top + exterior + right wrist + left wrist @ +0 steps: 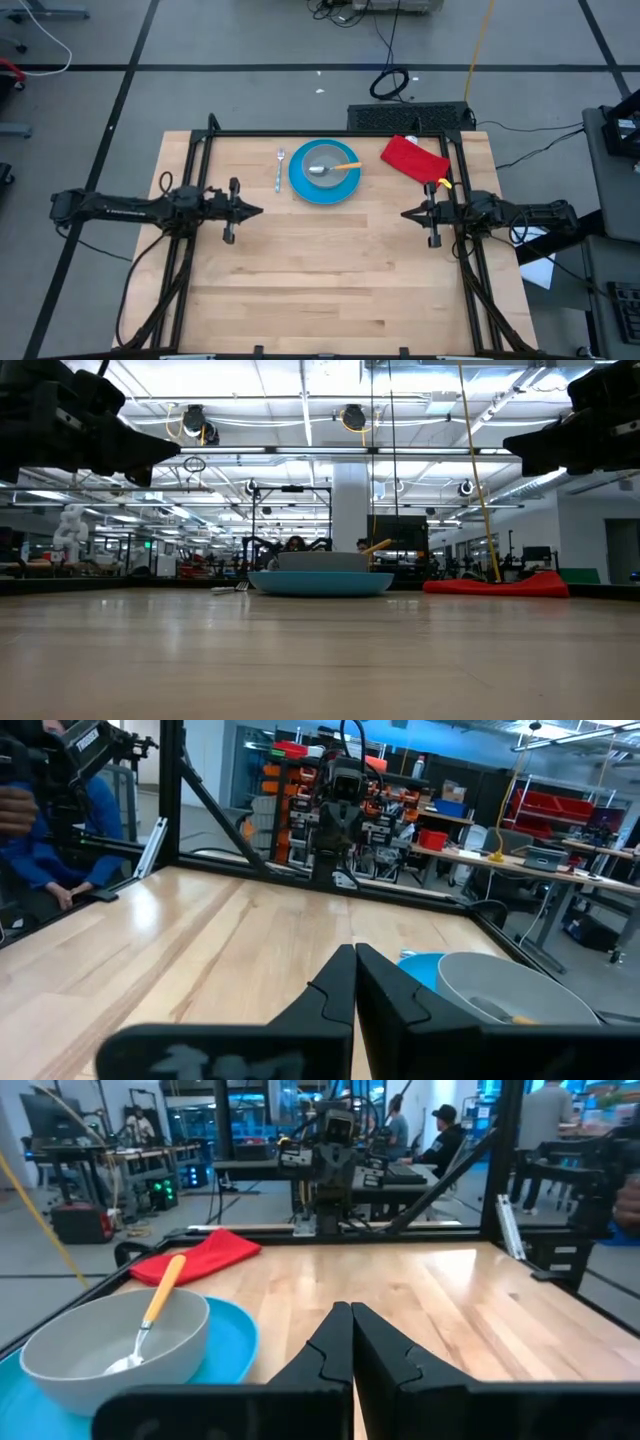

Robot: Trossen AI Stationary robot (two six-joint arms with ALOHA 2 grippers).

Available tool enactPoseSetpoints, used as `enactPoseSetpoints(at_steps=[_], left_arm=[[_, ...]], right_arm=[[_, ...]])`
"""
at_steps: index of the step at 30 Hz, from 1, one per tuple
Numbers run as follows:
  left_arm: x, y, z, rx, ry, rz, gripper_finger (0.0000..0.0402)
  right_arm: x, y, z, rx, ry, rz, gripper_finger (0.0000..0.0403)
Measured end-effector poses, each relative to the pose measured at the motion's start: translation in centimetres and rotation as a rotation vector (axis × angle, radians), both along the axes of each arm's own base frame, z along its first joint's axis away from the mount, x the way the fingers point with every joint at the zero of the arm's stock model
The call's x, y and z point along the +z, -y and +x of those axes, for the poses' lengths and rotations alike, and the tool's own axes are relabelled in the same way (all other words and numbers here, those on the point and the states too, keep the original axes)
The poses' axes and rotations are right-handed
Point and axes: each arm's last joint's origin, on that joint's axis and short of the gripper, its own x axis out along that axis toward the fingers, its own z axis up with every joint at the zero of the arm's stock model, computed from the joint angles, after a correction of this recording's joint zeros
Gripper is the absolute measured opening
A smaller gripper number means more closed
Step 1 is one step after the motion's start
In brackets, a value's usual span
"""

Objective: Pick and place plate/cup/fork/spoon on tray
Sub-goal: Return to Home Position

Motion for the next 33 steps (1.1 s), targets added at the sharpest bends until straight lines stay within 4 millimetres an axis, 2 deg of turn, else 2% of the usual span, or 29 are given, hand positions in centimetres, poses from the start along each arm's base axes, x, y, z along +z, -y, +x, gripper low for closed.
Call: enactPoseSetpoints(at_steps=[13, 21, 33], left_arm=[[0.3, -0.5, -1.1, 0.019, 0.017, -0.021, 0.0001], [-0.3, 0.0, -1.5, 0.041, -0.048, -0.034, 0.0001], [-0.2, 1.0, -2.6, -0.02, -0.014, 0.014, 0.0]], right_arm=[[0.1, 0.0, 0.0, -0.002, 0.009, 0.018, 0.0], [0.1, 0.0, 0.0, -0.002, 0.012, 0.018, 0.0], [0.1, 0.0, 0.0, -0.002, 0.014, 0.018, 0.0]])
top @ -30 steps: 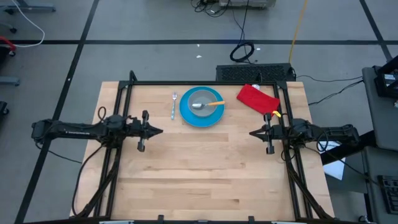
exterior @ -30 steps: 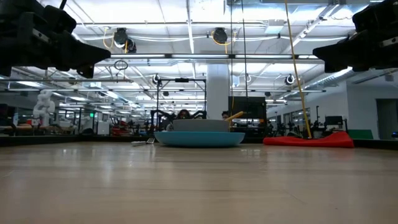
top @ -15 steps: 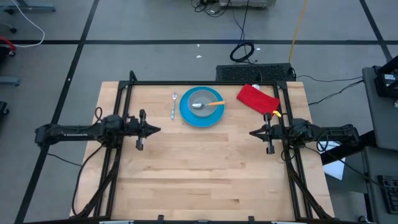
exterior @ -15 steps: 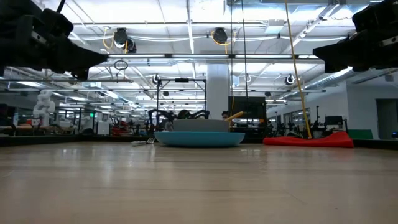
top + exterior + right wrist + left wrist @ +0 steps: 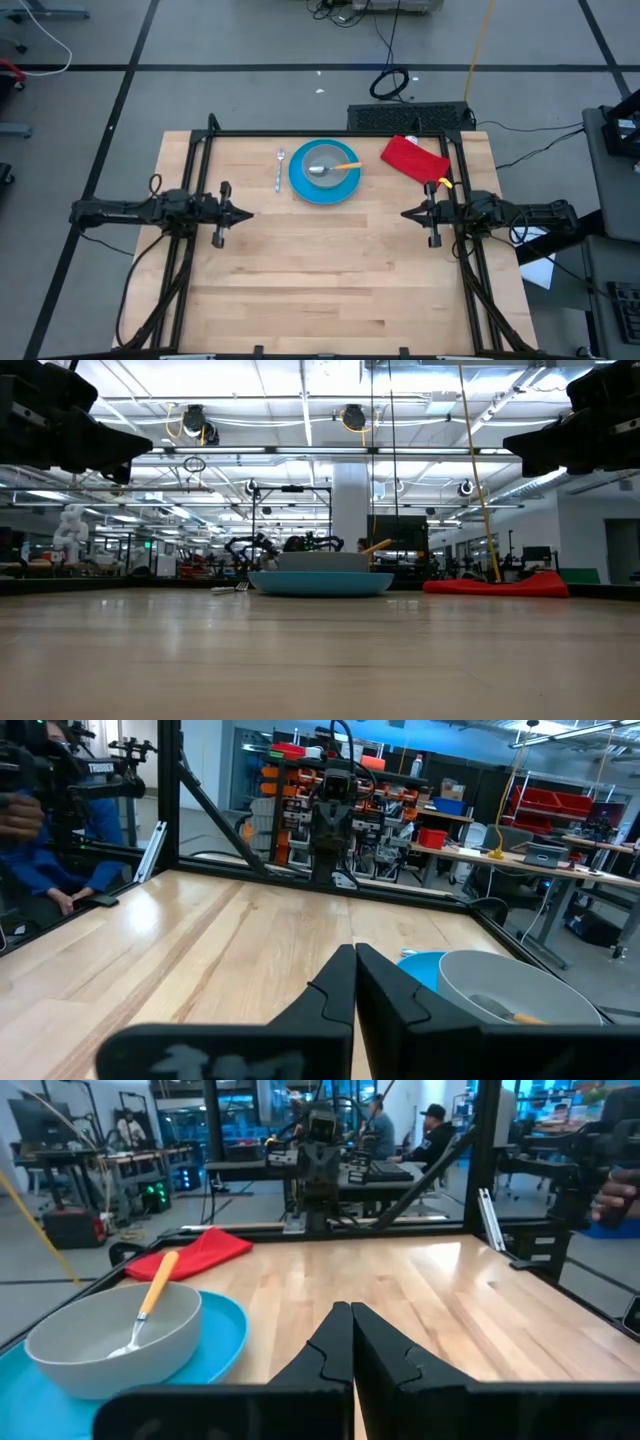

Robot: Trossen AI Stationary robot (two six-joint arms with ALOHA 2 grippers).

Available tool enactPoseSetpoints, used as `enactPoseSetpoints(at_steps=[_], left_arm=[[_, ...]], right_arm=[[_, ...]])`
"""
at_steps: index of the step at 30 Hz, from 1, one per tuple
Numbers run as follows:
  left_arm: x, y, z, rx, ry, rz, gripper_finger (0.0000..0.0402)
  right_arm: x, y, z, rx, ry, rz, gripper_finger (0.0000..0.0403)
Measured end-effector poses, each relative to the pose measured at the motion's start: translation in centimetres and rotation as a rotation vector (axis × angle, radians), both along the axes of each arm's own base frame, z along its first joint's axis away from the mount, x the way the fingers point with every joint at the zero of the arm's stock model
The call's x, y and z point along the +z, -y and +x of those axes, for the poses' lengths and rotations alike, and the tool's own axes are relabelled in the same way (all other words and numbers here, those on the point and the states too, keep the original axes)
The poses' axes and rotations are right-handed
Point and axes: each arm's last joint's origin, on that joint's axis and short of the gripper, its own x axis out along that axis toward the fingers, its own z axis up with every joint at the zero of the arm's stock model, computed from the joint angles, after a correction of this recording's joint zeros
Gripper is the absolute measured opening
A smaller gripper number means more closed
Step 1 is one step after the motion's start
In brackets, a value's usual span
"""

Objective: Pick and place plate/cup/fork/spoon on tray
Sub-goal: Return to Home Position

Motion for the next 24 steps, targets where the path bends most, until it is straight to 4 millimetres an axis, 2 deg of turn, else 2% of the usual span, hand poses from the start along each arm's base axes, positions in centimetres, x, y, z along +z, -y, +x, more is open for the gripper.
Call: enactPoseSetpoints(at_steps=[5, 24], left_arm=[[0.22, -0.07, -0.57, 0.02, 0.035, 0.018, 0.0], [-0.09, -0.15, -0.36, 0.031, -0.002, 0.026, 0.0003]], right_arm=[[0.0, 0.0, 0.0, 0.0, 0.0, 0.0, 0.0], [0.01, 0.0, 0.0, 0.001, 0.0, 0.0, 0.0]])
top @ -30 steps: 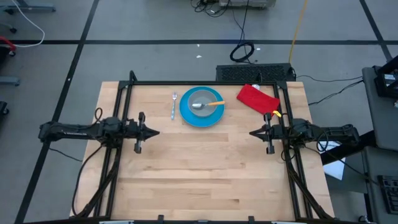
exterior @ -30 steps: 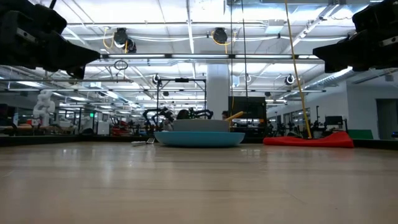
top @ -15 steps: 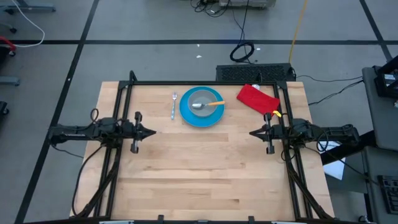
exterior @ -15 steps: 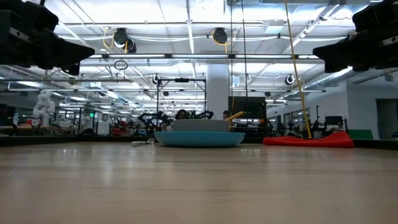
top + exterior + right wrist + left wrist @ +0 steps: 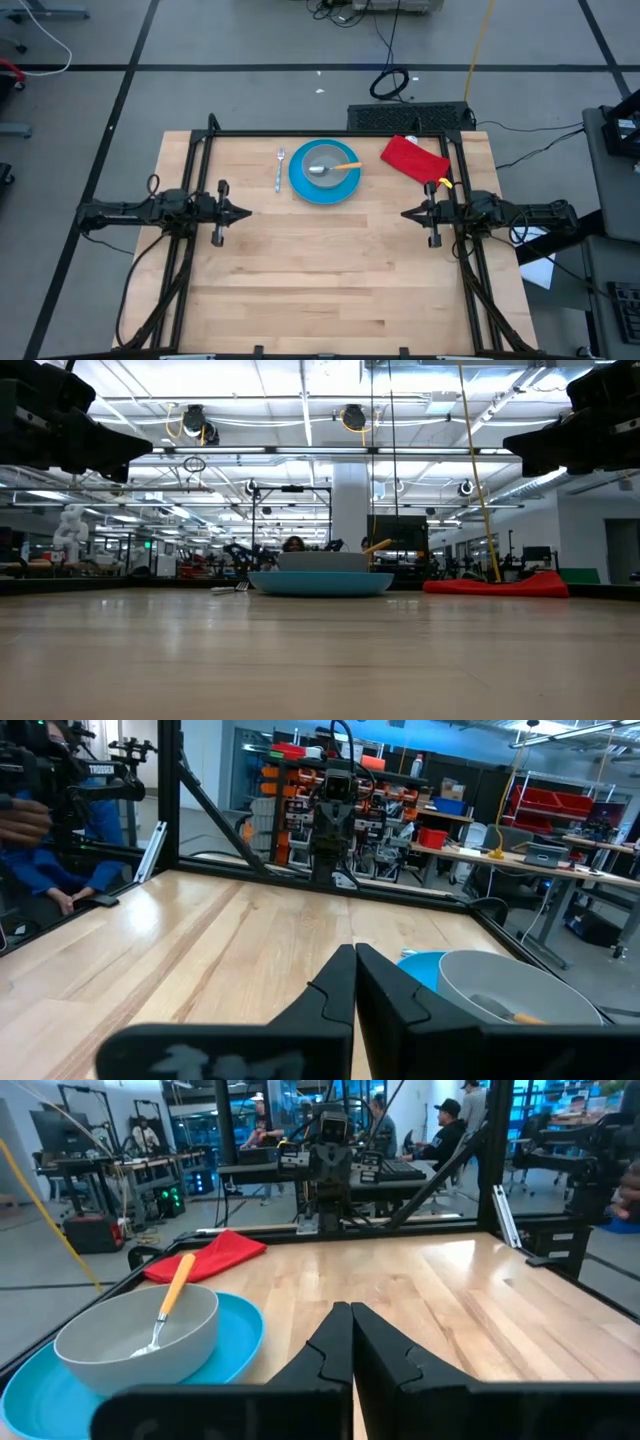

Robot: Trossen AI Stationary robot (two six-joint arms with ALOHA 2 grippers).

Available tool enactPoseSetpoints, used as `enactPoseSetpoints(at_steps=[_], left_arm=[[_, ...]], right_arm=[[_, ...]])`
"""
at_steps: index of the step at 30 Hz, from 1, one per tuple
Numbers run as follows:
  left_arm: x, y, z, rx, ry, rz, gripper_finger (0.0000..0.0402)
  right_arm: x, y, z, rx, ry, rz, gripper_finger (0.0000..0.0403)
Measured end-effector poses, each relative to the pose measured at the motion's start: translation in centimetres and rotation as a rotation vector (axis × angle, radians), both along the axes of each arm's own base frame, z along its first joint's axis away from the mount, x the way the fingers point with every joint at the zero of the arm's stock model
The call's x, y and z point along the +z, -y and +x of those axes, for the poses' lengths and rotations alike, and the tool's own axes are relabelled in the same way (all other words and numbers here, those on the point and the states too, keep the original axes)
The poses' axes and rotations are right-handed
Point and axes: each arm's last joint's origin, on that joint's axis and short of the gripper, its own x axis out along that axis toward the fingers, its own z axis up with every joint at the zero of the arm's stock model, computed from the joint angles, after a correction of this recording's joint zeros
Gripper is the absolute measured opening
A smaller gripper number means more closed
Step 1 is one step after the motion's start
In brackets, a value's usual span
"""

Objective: Pick and place plate/cup/fork/spoon on tray
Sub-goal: Return to Home Position

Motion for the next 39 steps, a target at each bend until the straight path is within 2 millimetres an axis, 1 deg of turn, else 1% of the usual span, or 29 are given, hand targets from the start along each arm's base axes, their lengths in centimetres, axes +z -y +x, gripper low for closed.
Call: enactPoseSetpoints(at_steps=[3, 8, 12, 18, 26, 33, 39], left_arm=[[0.0, 0.0, 0.0, 0.0, 0.0, 0.001, 0.0004], [-0.01, 0.0, 0.0, 0.0, -0.001, -0.024, 0.0018], [-0.01, -0.01, 0.0, 0.002, -0.002, -0.039, 0.0004], [-0.02, -0.04, 0.0, 0.016, -0.003, -0.045, 0.0002], [-0.04, -0.05, 0.01, 0.019, -0.003, -0.041, 0.0003], [-0.03, -0.06, 0.01, 0.02, -0.002, -0.022, 0.0025], [-0.03, -0.06, 0.01, 0.019, -0.002, -0.021, 0.0017]], right_arm=[[0.0, 0.0, 0.0, 0.0, 0.0, 0.0, 0.0], [0.0, 0.0, 0.0, 0.0, 0.0, 0.0, 0.0], [0.0, 0.0, 0.0, 0.0, 0.0, -0.01, 0.0], [-0.04, 0.0, 0.0, 0.001, -0.005, 0.003, 0.0], [-0.14, 0.0, 0.0, 0.001, -0.015, 0.004, 0.0], [-0.04, 0.0, 0.0, 0.001, -0.004, 0.002, 0.0], [-0.01, 0.0, 0.0, 0.0, -0.001, -0.001, 0.0]])
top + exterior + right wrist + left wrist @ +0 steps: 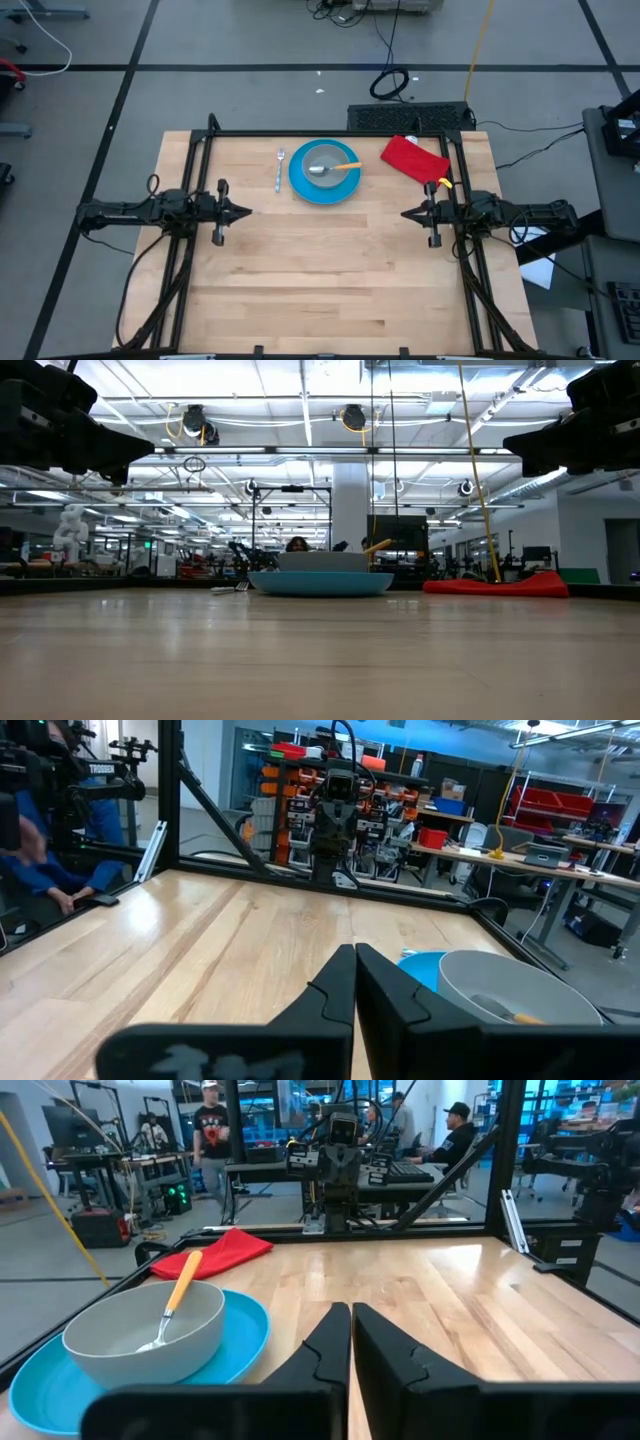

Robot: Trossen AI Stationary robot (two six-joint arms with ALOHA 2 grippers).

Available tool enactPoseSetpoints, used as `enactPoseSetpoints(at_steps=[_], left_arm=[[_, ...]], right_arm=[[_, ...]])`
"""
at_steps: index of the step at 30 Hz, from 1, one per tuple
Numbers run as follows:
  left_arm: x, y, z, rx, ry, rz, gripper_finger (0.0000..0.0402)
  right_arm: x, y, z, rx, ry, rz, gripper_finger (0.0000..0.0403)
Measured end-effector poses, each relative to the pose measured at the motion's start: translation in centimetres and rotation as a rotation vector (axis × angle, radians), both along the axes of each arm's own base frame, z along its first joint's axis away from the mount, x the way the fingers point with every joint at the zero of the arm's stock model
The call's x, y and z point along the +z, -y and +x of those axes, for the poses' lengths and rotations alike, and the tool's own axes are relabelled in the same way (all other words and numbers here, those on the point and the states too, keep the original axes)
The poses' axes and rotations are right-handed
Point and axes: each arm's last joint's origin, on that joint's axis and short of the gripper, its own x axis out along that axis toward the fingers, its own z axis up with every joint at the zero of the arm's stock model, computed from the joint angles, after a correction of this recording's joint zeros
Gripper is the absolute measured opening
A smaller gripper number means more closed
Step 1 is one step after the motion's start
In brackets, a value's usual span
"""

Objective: Pick and place plate/cup/fork/spoon on tray
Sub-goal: Return to Home Position

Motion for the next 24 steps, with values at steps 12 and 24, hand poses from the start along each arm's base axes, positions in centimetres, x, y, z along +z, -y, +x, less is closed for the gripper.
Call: enactPoseSetpoints(at_steps=[12, 24], left_arm=[[0.0, 0.0, 0.0, 0.0, 0.0, 0.0, 0.0022], [0.0, 0.0, 0.0, 0.0, 0.0, 0.0, 0.0037]], right_arm=[[0.02, 0.0, 0.0, 0.0, 0.002, -0.002, 0.0], [0.03, 0.0, 0.0, 0.0, 0.003, -0.002, 0.0]])
